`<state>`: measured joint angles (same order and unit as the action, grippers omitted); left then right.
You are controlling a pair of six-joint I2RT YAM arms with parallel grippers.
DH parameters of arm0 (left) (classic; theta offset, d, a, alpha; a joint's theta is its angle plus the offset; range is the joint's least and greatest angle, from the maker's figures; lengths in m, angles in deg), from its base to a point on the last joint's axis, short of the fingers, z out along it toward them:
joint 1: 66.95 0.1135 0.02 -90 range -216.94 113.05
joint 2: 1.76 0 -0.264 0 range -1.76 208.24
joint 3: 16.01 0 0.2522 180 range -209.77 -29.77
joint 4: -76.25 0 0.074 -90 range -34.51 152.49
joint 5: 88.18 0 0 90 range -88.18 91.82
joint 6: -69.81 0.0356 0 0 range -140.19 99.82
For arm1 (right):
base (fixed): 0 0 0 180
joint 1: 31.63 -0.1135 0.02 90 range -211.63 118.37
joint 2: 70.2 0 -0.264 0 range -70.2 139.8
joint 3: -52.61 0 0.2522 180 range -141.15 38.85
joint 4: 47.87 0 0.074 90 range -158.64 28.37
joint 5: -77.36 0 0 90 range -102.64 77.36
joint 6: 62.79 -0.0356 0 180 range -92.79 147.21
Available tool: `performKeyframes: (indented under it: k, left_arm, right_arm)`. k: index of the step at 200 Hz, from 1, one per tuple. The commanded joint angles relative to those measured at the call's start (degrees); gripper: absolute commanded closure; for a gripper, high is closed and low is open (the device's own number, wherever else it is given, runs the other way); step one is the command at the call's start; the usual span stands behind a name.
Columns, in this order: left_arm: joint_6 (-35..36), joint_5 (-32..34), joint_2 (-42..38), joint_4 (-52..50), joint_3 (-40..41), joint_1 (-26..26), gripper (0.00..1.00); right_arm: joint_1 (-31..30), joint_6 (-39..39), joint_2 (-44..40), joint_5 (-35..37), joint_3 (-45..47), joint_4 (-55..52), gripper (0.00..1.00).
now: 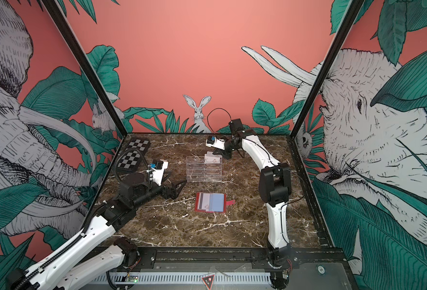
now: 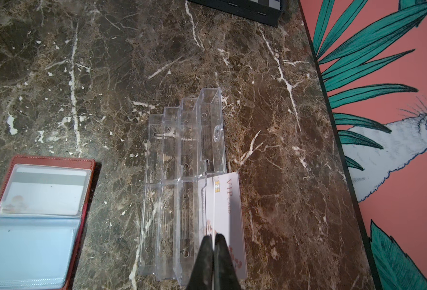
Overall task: Take the credit cards out of the card holder
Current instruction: Place the credit card in the storage box.
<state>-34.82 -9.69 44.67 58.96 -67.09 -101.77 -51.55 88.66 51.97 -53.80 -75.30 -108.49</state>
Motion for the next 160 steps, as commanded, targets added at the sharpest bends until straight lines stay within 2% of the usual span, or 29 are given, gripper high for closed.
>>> performKeyframes:
  k: [1,46,160]
  left_arm:
    - [-0.79,0.04,-0.34,0.33,1.1,0.16,0.01]
    - [-1.51,-0.23,-0.29,0.63,1.71,0.12,0.01]
    - [-1.88,-0.44,-0.62,0.28,2.68,0.14,0.01]
  right_arm:
    - [-0.46,1.89,1.76,-1.37,-2.87,-3.16,1.0]
    - [-1.08,3.39,6.53,-0.91,-10.29,-9.03,1.0]
    - [-1.96,4.12,10.8,1.41,-15.92,-12.24,1.0]
